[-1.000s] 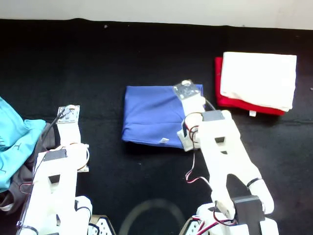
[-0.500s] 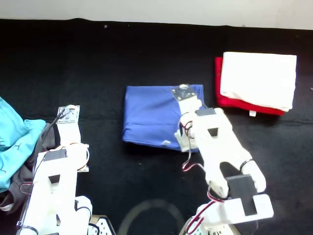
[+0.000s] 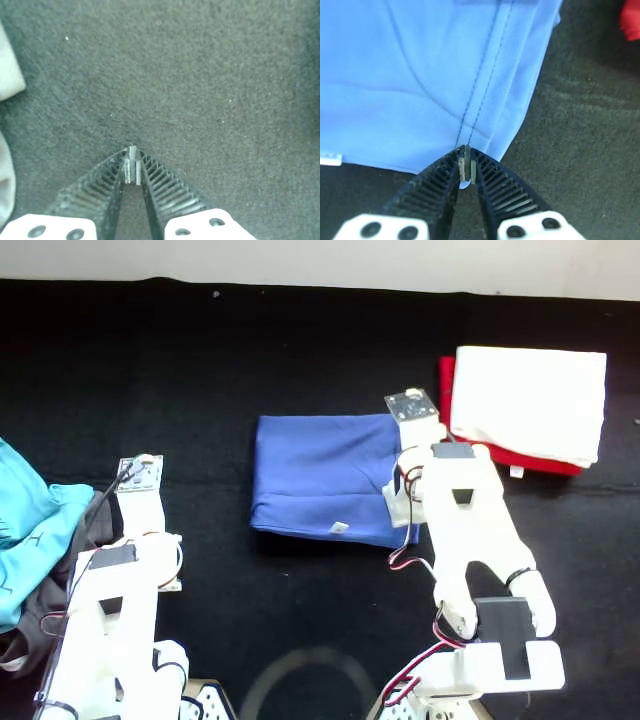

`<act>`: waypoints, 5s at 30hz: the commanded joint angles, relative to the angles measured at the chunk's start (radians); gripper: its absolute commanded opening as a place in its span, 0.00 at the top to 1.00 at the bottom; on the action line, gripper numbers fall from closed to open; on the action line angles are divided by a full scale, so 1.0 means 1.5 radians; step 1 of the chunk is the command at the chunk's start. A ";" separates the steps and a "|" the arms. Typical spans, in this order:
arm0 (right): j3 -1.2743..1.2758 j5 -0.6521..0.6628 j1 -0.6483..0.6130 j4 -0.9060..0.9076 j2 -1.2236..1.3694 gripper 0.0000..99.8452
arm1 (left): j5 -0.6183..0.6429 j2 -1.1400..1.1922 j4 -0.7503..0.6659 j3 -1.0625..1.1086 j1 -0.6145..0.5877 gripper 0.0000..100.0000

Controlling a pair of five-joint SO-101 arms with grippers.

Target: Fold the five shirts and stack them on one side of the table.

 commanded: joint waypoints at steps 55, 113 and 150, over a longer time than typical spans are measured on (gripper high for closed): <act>-0.146 0.109 0.047 0.136 0.039 0.90 | 0.004 0.005 -0.007 -0.015 -0.006 0.99; -0.686 -0.170 0.103 0.321 0.305 0.99 | 0.004 0.006 -0.014 -0.015 -0.006 0.99; -1.037 0.159 0.381 0.021 0.550 0.99 | 0.004 0.006 -0.014 -0.014 -0.006 0.99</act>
